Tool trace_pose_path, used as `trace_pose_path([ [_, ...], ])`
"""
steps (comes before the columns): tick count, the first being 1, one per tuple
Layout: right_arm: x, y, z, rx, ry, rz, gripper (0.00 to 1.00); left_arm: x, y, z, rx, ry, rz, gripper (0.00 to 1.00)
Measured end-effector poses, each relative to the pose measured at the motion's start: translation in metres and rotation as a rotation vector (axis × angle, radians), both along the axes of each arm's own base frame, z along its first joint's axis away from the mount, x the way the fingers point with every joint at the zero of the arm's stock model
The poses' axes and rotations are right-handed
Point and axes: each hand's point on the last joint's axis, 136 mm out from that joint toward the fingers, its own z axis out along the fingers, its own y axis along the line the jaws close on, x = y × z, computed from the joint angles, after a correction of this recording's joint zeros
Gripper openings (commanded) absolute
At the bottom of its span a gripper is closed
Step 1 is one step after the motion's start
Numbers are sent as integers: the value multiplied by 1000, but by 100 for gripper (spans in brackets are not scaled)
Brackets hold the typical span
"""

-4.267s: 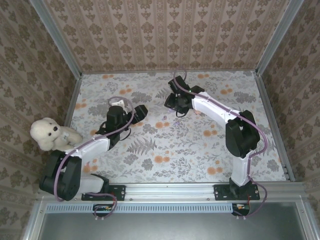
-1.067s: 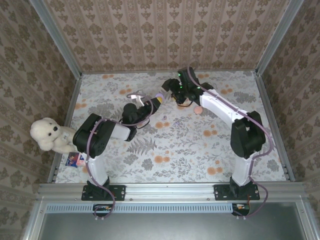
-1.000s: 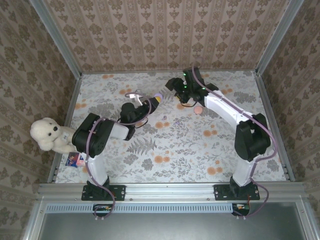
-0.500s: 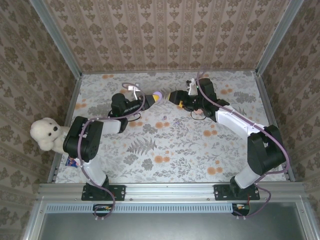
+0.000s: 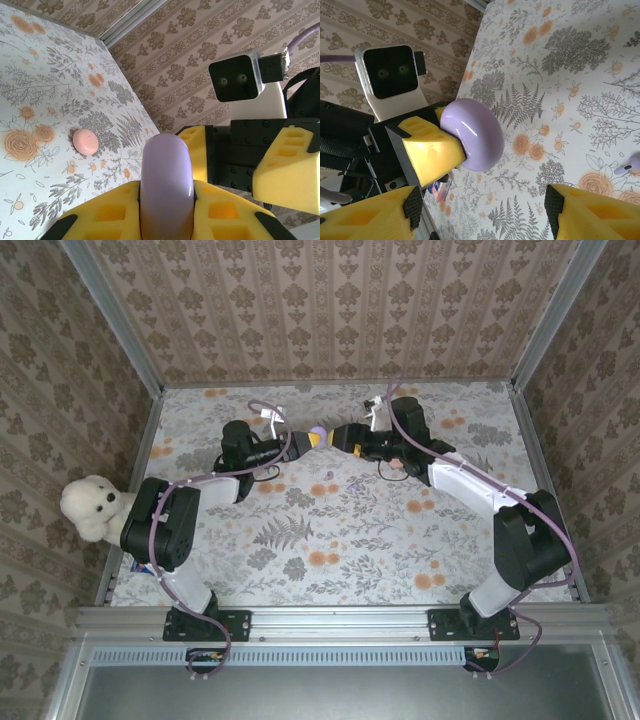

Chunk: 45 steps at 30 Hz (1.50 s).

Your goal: Insert wireless bluetooth earbuds into charging case

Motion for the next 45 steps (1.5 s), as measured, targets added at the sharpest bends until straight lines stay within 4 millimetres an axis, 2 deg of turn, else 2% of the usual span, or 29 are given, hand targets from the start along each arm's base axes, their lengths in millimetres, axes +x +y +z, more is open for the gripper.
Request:
trace_pose_path([
  [7, 7, 8, -3, -2, 5, 9, 67, -2, -3, -1, 3, 6, -9, 0],
  [14, 15, 10, -19, -20, 37, 1, 64, -6, -5, 2, 4, 5, -17, 0],
  [22, 27, -5, -29, -23, 49, -46, 62, -8, -3, 5, 15, 18, -11, 0],
  [29, 32, -18, -47, -46, 84, -89, 62, -15, -4, 17, 6, -23, -33, 0],
  [36, 26, -19, -45, -42, 83, -83, 62, -16, -4, 17, 6, -29, -35, 0],
  [45, 14, -15, -17, -5, 38, -50, 60, -16, -4, 17, 6, -29, -35, 0],
])
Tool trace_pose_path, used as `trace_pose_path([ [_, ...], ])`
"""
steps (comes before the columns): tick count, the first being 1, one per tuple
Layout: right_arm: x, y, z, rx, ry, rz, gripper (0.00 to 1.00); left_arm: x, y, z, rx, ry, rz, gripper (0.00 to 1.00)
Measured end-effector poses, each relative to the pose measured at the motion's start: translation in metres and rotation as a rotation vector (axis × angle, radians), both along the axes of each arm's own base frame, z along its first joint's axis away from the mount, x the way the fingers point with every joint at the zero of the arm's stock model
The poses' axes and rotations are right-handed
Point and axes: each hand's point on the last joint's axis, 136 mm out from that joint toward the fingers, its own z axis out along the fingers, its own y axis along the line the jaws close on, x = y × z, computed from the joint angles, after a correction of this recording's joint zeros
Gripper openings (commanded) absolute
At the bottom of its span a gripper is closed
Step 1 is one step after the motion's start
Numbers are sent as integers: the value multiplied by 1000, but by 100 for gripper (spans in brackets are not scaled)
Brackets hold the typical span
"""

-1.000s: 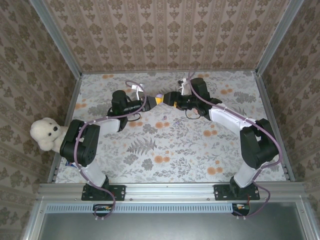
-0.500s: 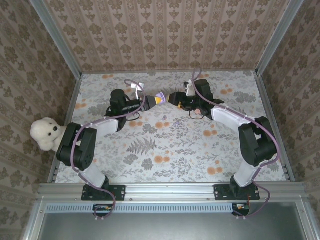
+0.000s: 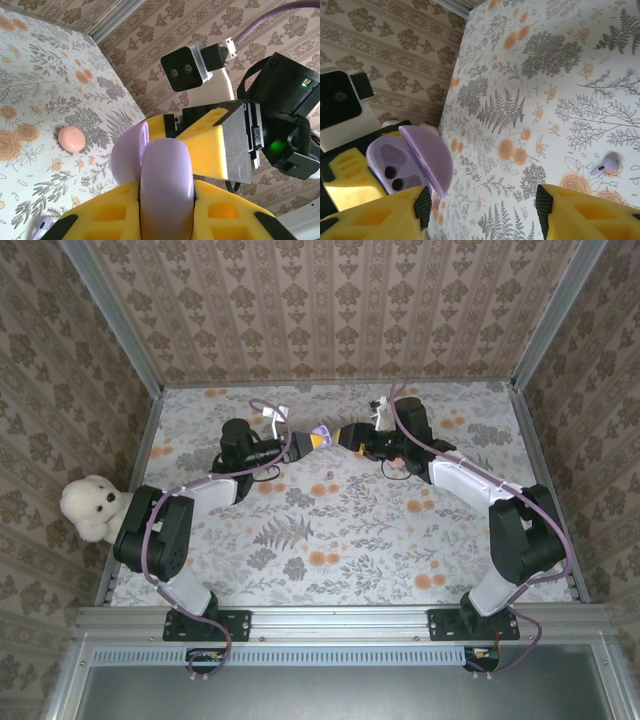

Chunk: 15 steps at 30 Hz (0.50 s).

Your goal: Insert wireless bluetooth earbuds into charging case

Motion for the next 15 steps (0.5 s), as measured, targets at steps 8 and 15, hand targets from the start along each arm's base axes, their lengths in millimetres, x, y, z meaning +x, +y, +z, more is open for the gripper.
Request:
trace_pose_path([
  [8, -6, 13, 4, 4, -6, 32, 58, 0, 0, 0, 0, 0, 0, 0],
  [15, -1, 19, 13, 12, -27, 40, 55, 0, 0, 0, 0, 1, 0, 0],
])
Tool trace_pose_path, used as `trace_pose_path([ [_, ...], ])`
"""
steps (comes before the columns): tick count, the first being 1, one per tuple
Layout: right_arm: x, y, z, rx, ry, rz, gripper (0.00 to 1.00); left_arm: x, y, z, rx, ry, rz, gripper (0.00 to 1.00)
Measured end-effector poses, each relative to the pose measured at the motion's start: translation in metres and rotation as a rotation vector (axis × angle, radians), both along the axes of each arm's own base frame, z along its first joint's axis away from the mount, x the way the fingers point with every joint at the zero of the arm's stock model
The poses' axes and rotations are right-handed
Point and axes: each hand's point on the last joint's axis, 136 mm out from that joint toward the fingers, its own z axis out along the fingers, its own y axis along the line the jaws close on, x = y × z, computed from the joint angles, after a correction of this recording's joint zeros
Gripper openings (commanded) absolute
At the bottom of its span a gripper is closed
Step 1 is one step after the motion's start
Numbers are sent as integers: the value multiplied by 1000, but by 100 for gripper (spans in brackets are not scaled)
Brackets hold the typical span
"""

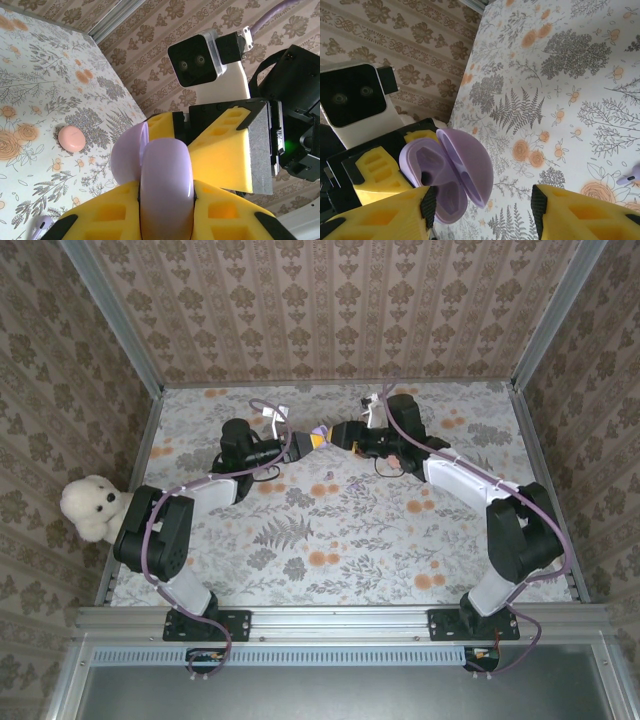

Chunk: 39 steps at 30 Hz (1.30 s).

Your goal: Insert wireless bluetooth earbuds into charging case

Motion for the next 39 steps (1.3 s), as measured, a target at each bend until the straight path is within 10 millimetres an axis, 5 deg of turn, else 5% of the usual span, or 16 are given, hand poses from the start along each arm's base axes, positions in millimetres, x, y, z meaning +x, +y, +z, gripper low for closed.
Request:
trace_pose_path([
  [25, 9, 5, -10, -22, 37, 5, 43, 2, -2, 5, -3, -9, 4, 0],
  [36, 10, 9, -6, -18, 31, 12, 24, 3, -3, 4, 0, -4, 15, 0],
  [39, 9, 10, -5, -17, 30, 17, 18, 3, -4, 3, 3, -2, 16, 10],
])
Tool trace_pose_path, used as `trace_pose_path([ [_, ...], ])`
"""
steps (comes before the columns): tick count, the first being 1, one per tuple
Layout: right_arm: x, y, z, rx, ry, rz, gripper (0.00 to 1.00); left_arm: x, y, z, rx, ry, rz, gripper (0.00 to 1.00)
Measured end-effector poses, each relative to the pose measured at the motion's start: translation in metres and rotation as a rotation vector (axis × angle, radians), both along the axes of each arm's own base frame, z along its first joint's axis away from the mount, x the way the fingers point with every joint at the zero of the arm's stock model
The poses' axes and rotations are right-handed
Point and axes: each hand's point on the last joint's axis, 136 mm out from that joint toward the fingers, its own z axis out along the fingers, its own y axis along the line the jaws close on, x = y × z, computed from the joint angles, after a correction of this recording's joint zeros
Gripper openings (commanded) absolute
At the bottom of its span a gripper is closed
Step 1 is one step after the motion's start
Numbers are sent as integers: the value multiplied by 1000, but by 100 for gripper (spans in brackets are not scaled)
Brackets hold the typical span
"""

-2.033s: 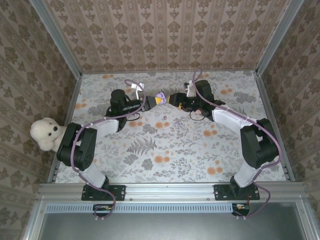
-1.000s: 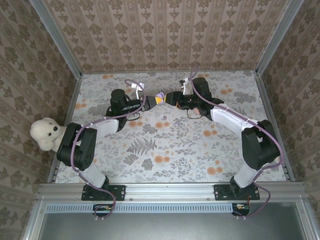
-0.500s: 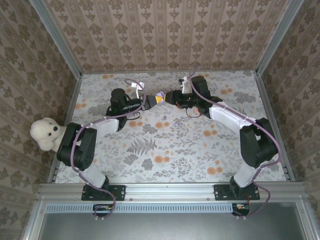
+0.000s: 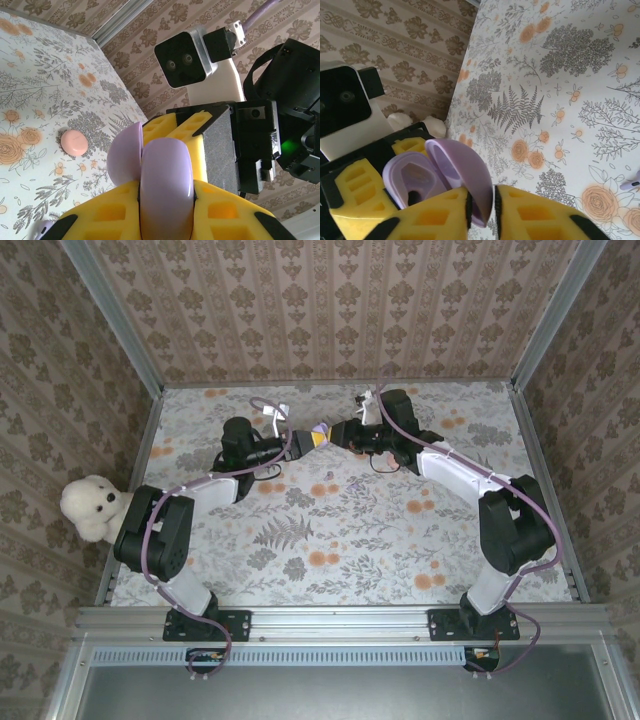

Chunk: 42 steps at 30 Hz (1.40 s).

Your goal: Insert wireless bluetooth earbuds into charging case

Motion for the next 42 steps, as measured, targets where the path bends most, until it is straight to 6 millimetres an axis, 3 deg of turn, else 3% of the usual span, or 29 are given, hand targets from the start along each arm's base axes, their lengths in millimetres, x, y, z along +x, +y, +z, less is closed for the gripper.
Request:
trace_pose_path([
  [6, -2, 0, -3, -10, 9, 7, 11, 0, -1, 0, 1, -5, 2, 34],
  [14, -1, -2, -6, -39, 12, 3, 7, -5, -6, 0, 5, -18, -18, 53],
  [21, -1, -5, -3, -100, -12, 17, 7, -3, 0, 0, 27, -6, -4, 61],
  [29, 2, -20, -7, -272, -86, 30, 4, 10, 24, 28, 134, -86, 39, 68],
  [35, 7, -35, -18, -430, -183, 44, 3, 12, 25, 49, 289, -167, -7, 70],
  [38, 11, -39, -19, -492, -245, 58, 3, 10, 25, 43, 352, -167, -47, 70],
  [42, 14, -40, -22, -549, -308, 85, 0, 7, 27, 18, 431, -107, -109, 70],
])
